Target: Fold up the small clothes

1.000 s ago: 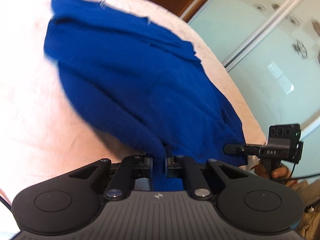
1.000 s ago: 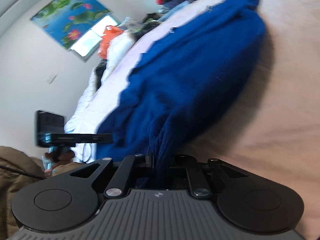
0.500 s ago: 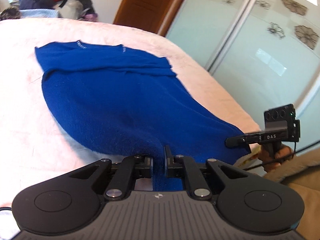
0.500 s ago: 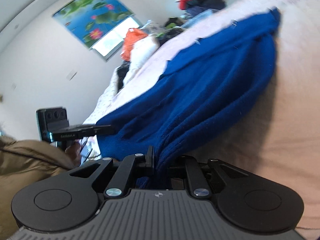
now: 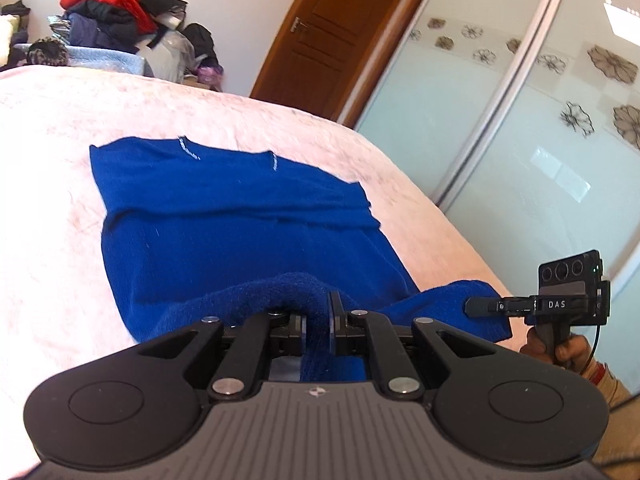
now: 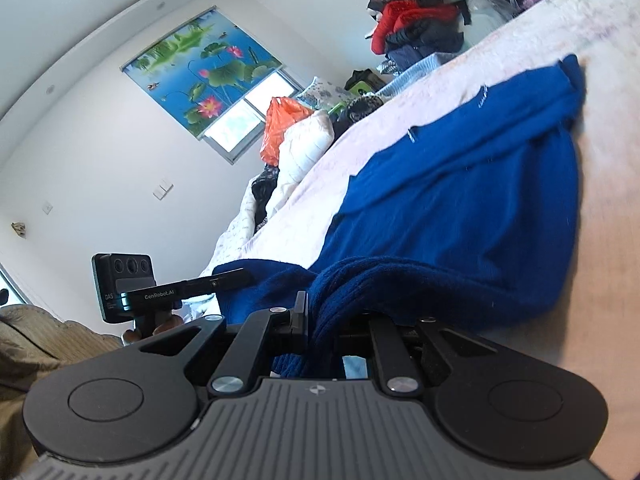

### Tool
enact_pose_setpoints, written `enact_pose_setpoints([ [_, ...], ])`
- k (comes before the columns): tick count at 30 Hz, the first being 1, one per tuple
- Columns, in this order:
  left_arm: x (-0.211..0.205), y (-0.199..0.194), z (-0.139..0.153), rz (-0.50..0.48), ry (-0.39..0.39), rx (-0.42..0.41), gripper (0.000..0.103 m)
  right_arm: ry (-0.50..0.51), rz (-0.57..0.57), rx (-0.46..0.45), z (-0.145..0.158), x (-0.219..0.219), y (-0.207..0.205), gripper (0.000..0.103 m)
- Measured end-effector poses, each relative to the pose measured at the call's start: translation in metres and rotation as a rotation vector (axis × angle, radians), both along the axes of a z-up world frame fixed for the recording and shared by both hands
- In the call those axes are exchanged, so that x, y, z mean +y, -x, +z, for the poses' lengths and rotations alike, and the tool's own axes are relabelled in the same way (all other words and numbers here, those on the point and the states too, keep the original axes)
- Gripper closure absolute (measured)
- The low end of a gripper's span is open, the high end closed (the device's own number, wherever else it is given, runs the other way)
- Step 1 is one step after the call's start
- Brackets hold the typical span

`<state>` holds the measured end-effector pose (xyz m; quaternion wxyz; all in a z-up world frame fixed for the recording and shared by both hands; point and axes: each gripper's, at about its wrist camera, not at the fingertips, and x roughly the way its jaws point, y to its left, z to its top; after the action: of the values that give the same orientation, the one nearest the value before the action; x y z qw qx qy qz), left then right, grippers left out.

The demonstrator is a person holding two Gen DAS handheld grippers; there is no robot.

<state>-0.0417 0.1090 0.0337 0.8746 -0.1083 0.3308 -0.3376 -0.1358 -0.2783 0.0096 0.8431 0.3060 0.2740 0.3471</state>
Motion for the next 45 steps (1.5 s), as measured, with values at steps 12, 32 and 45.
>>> enact_pose_setpoints([
  [12, -0.018, -0.057, 0.011, 0.093, -0.069, -0.055, 0.094, -0.033, -0.082, -0.003, 0.006, 0.0, -0.075, 0.088],
  [32, -0.04, -0.156, 0.025, 0.221, -0.127, -0.096, 0.094, -0.089, -0.207, -0.004, 0.014, -0.01, -0.203, 0.088],
  [45, -0.055, -0.243, 0.009, 0.259, -0.177, -0.051, 0.094, -0.079, -0.28, 0.069, -0.005, -0.02, -0.3, 0.088],
])
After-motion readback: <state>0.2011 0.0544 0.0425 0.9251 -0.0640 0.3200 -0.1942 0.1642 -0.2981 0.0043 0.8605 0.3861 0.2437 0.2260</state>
